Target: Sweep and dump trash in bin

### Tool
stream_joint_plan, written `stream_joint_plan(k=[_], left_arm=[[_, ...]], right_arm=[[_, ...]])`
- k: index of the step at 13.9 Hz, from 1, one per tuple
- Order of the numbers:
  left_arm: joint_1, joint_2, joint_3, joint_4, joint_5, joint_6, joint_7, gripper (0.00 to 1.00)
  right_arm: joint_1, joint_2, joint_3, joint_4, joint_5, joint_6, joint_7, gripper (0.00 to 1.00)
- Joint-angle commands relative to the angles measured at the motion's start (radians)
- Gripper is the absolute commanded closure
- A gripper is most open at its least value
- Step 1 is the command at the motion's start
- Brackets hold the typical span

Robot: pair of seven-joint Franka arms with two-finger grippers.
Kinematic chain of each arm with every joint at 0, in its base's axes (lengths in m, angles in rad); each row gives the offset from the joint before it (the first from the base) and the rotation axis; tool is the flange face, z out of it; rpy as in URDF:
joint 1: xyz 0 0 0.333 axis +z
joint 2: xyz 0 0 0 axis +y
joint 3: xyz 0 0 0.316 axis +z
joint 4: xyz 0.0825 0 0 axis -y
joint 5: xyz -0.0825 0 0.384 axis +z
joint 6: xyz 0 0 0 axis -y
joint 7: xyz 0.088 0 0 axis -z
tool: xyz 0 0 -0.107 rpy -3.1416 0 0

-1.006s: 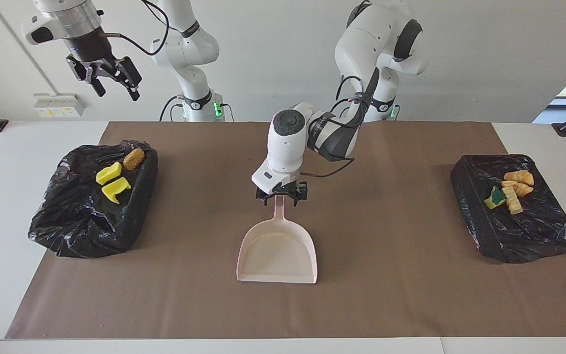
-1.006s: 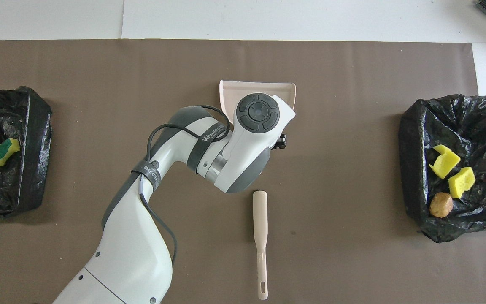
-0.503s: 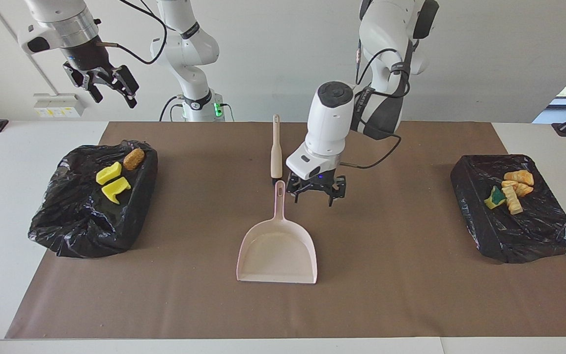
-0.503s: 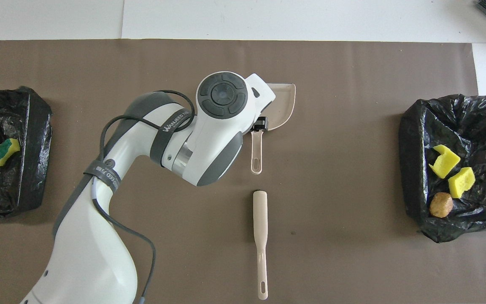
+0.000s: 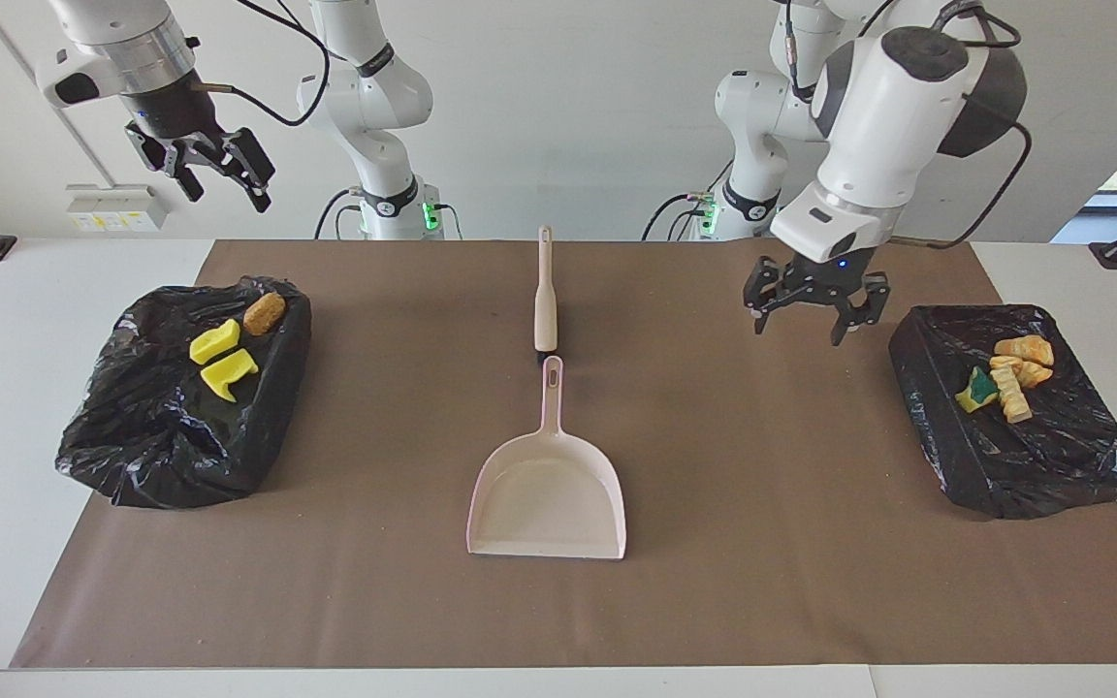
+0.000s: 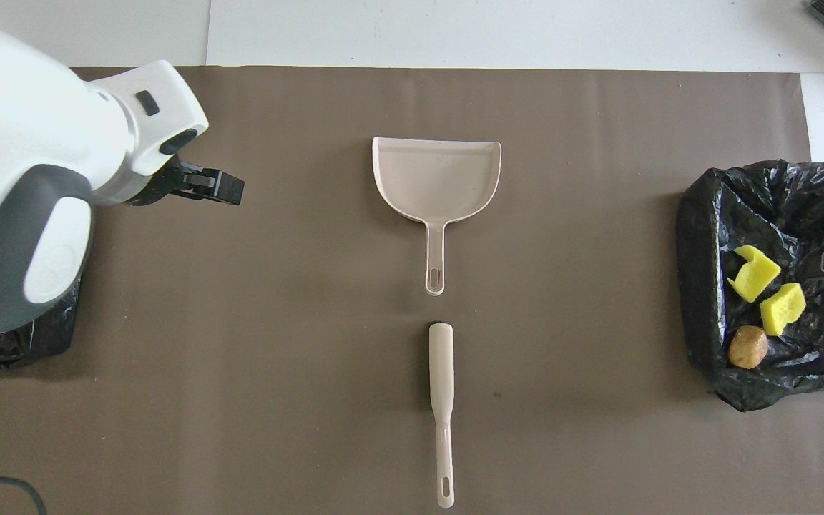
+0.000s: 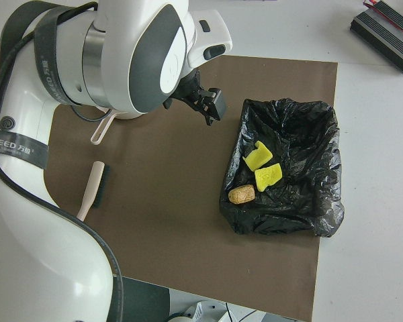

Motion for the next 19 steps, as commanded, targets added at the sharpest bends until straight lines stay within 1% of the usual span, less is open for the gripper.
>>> stream_joint_plan(k=[1,3,4,6,11,13,15,17,19], left_arm=[[0.102,-0.088,-0.008,-0.036,0.001,-0.079,0.146,0.00],[0.169,-0.128,-0.002,-0.032,0.003,-0.122,0.235,0.00],[0.200,-0.142,-0.002,-0.014,0.003,-0.156,0.257,0.00],[0.239,-0.140,-0.002,0.039,0.006,-0.239,0.292,0.00],[0.245,-0.139,-0.011,0.061,-0.012,-0.277,0.286,0.00],[0.245,-0.131,-0.011,0.099,-0.012,-0.293,0.284,0.00],[0.246,-0.130,-0.010,0.100,-0.012,-0.294,0.277,0.00],[0.245,-0.130,-0.013,0.100,-0.012,-0.296,0.226,0.00],[0.242,-0.140,-0.025,0.098,-0.011,-0.291,0.197,0.00]], right_arm=[[-0.008,0.000,0.014,0.018,0.003,-0.019,-0.008,0.00],[-0.008,0.000,0.014,0.018,0.003,-0.019,-0.008,0.00],[-0.008,0.000,0.014,0.018,0.003,-0.018,-0.008,0.00],[-0.008,0.000,0.014,0.018,0.003,-0.015,-0.010,0.00],[-0.008,0.000,0.014,0.018,0.003,-0.019,-0.011,0.00],[-0.008,-0.009,0.014,0.012,0.003,-0.019,-0.019,0.00],[-0.008,-0.010,0.014,0.011,-0.009,-0.012,-0.020,0.00],[-0.008,-0.009,0.016,0.009,-0.014,0.020,-0.025,0.00],[-0.006,-0.010,0.014,0.000,-0.014,0.040,-0.083,0.00]])
